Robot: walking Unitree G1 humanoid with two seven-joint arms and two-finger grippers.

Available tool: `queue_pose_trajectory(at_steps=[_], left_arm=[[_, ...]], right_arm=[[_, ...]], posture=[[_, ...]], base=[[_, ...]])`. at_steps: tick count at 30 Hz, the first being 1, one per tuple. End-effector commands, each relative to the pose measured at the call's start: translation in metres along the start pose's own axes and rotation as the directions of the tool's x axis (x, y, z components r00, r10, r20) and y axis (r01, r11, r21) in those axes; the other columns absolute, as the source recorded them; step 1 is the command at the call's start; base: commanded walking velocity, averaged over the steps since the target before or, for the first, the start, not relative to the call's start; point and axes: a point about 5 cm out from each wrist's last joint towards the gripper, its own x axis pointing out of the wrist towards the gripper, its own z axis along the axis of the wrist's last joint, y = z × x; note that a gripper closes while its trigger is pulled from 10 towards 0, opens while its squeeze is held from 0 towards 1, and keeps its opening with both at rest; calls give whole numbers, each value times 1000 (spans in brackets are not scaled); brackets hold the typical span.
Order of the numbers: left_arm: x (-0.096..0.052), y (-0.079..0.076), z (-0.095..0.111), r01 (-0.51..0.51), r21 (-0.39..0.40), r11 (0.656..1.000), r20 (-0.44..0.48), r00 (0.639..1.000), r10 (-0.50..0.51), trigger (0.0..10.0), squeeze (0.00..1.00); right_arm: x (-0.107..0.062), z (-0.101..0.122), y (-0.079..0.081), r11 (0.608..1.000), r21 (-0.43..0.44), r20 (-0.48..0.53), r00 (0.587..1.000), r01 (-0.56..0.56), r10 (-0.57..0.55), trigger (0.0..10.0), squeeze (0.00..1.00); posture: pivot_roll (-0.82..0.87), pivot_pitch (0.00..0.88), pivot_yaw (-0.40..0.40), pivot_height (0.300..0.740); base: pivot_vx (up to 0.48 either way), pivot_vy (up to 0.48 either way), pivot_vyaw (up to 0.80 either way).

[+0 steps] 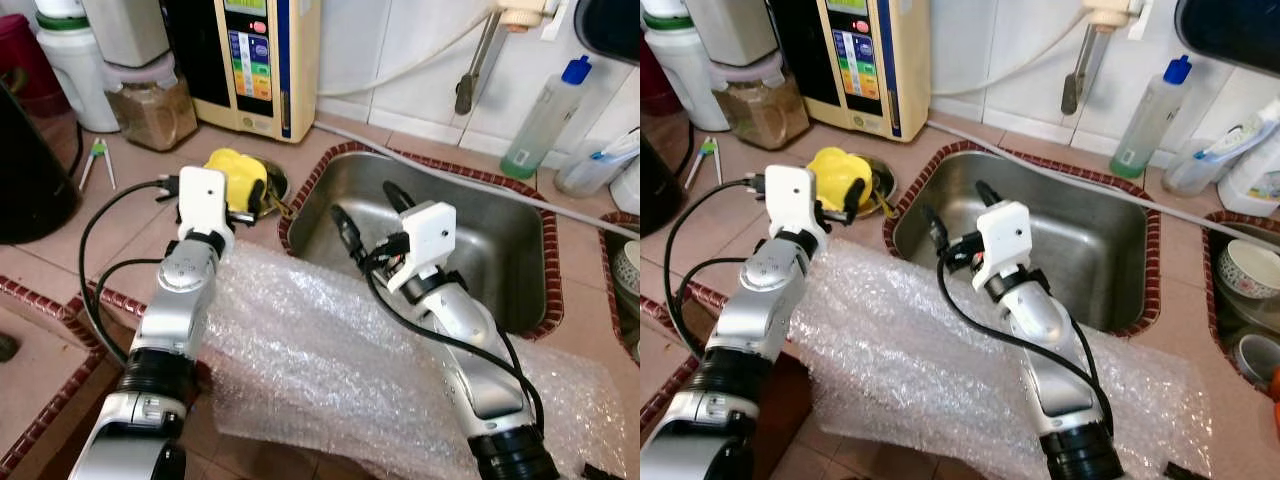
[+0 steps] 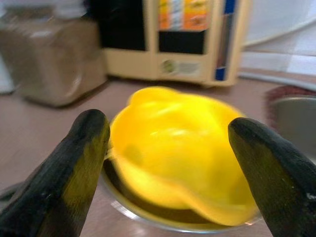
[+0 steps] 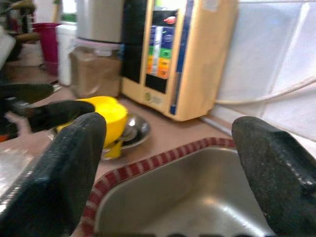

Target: Kitchen organization

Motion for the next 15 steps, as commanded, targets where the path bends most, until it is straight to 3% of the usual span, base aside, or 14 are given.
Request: queue_pose_trajectory(at_steps=[1,2,3,4,5,7,15], left_arm=[[6,7,-4,-63,-44,997,-54,997,60,10000,1000],[7,8,-4,-68,-54,996,-63,996,64,10000,1000],[8,9,-4,-68,-65,996,-70,996,63,10000,1000],[10,10,-3,-64,-69,996,-76,995,59,10000,486],[11,10,-2,-59,-71,996,-84,995,53,10000,16],[15,11,-2,-64,-96,993,-107,993,54,10000,0],[26,9,5,-59,-181,982,-147,989,33,10000,0]], right_arm=[[-4,9,12,997,21,22,997,-78,77,10000,596],[-4,11,15,995,31,31,995,-98,97,10000,208],[-4,12,17,992,42,36,993,-116,115,10000,114],[-4,13,19,989,54,36,990,-135,133,10000,0],[-5,14,21,986,70,37,989,-149,146,10000,0],[-5,14,23,980,103,33,985,-172,169,10000,0],[-8,14,27,971,90,1,975,-222,222,10000,0]], posture=[[21,108,-4,740],[19,109,-4,740],[19,109,-4,740],[20,109,-7,740],[21,110,-7,740],[21,111,-7,740],[9,107,-4,740]], base=[[0,0,0],[0,0,0],[0,0,0],[0,0,0],[0,0,0],[0,0,0],[0,0,0]])
